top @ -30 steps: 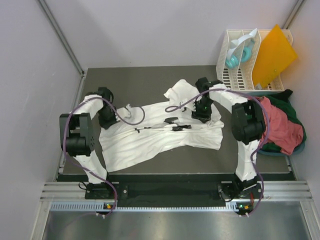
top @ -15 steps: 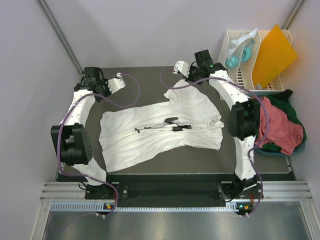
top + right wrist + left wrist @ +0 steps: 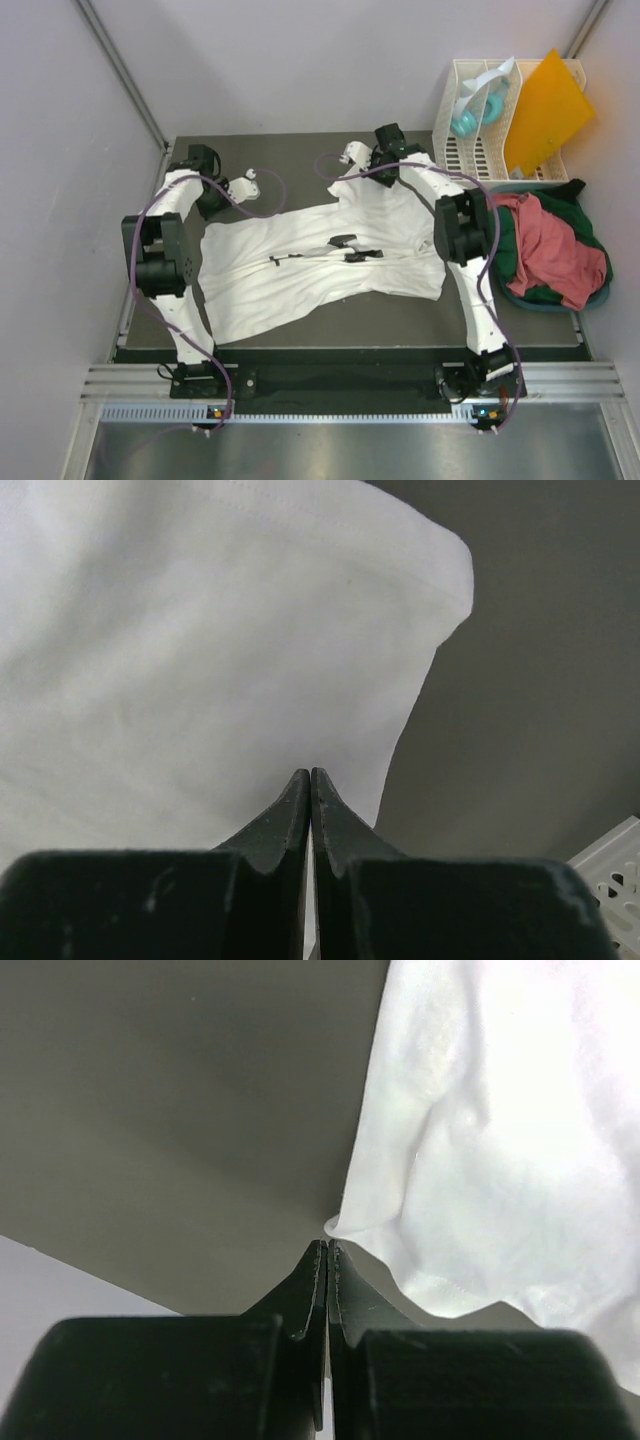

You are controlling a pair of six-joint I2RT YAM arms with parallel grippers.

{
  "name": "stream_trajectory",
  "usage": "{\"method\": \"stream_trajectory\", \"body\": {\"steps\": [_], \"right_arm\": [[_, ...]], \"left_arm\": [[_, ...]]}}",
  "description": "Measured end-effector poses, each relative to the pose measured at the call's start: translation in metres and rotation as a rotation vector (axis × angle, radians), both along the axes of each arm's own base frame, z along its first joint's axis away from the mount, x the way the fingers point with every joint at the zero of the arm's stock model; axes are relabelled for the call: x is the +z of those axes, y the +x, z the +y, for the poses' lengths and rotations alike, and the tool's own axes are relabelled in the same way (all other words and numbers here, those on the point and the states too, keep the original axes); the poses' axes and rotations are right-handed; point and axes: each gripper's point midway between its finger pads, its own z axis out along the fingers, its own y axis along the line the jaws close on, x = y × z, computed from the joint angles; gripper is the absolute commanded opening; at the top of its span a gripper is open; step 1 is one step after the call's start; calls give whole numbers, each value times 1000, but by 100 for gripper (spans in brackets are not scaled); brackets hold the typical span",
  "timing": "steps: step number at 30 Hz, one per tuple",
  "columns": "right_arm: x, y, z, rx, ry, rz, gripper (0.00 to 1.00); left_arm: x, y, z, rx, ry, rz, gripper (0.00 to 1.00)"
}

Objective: Fold and stack the t-shirts
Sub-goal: Flatten out the tshirt

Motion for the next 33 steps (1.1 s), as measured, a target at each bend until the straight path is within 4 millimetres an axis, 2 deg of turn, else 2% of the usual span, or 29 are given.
{"method": "stream_trajectory", "body": {"steps": [9,19,25,30,33], "right_arm": [[1,5,1,-4,-1,-26,0],[0,1,15,21,-15,-37,0],[0,-3,26,47,-26,-43,0],[0,-5,31,58,-29,-44,0],[0,-6,33,60,-30,-45,0]], "left_arm": [[13,-1,-5,-60,-17,83,0],[-12,-32,-5,-104,-18,260,0],[-30,-32,1,-98,10,297,0],[-52,-26,7,-78,43,314,0],[-52,-24,8,-64,54,304,0]]}}
